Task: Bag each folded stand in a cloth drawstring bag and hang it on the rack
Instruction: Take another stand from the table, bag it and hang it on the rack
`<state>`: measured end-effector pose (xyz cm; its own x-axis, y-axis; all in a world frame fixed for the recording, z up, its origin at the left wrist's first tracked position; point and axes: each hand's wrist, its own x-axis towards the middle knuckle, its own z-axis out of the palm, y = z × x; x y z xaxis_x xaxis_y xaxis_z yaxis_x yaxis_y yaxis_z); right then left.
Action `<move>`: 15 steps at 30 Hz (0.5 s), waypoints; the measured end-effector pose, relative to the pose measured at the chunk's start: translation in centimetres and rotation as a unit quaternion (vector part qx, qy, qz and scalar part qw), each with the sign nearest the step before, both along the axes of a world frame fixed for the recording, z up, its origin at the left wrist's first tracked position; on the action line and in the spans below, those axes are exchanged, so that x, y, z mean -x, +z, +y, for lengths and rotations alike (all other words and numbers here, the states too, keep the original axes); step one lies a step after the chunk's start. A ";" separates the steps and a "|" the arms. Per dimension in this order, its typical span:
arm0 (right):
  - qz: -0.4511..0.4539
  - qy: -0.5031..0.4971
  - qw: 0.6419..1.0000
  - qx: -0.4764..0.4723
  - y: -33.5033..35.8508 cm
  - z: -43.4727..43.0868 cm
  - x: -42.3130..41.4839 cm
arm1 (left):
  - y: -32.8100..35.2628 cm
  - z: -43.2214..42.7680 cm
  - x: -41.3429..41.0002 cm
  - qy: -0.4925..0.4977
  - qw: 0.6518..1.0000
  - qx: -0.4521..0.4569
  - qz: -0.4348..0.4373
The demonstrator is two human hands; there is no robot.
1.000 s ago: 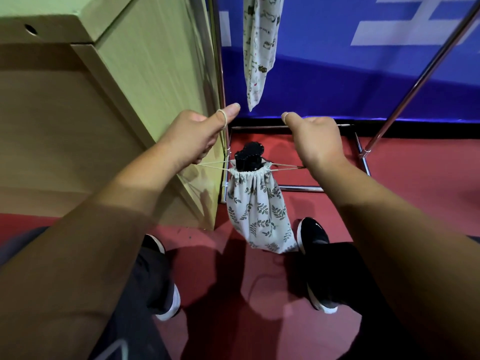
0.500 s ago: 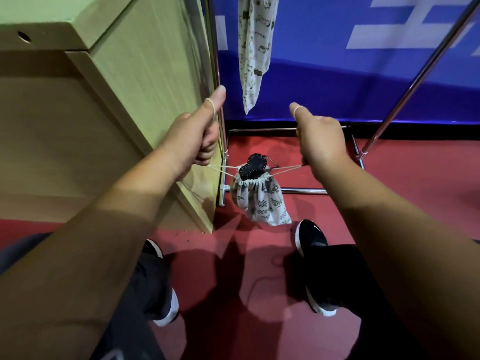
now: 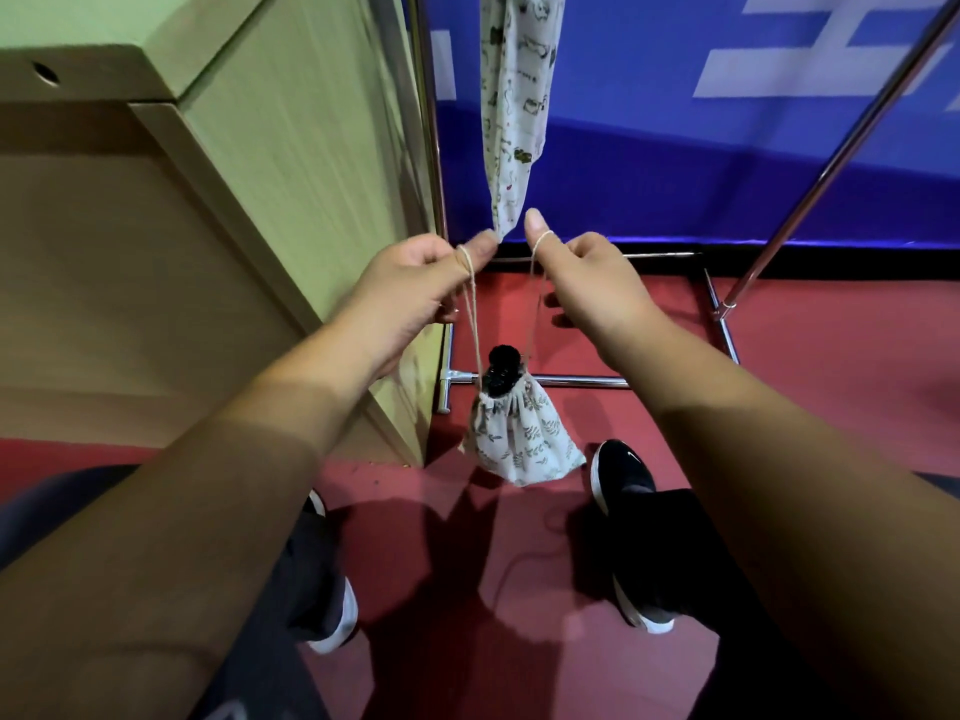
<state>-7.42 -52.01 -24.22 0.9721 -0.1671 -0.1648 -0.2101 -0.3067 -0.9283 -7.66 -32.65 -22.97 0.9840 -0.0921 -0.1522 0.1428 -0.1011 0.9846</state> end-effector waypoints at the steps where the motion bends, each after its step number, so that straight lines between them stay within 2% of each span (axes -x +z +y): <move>1: 0.011 -0.006 1.000 -0.029 -0.1 -0.1 0.0 | -0.1 0.1 -0.1 0.024 1.000 0.008 0.008; 3: 0.024 -0.019 0.994 -0.106 -0.3 -0.1 0.0 | -0.2 0.2 -0.2 0.047 0.998 0.037 0.019; 9: -0.037 0.018 0.995 -0.095 -0.3 0.5 0.2 | -0.1 -1.2 0.1 0.033 0.997 0.061 0.031; 12: -0.025 0.031 0.988 -0.150 0.0 0.9 -0.1 | 0.3 -2.0 0.0 0.047 0.996 0.069 0.021; 15: -0.001 0.040 0.986 -0.162 0.3 1.1 -0.6 | 0.5 -2.8 -0.1 0.044 0.998 0.046 0.011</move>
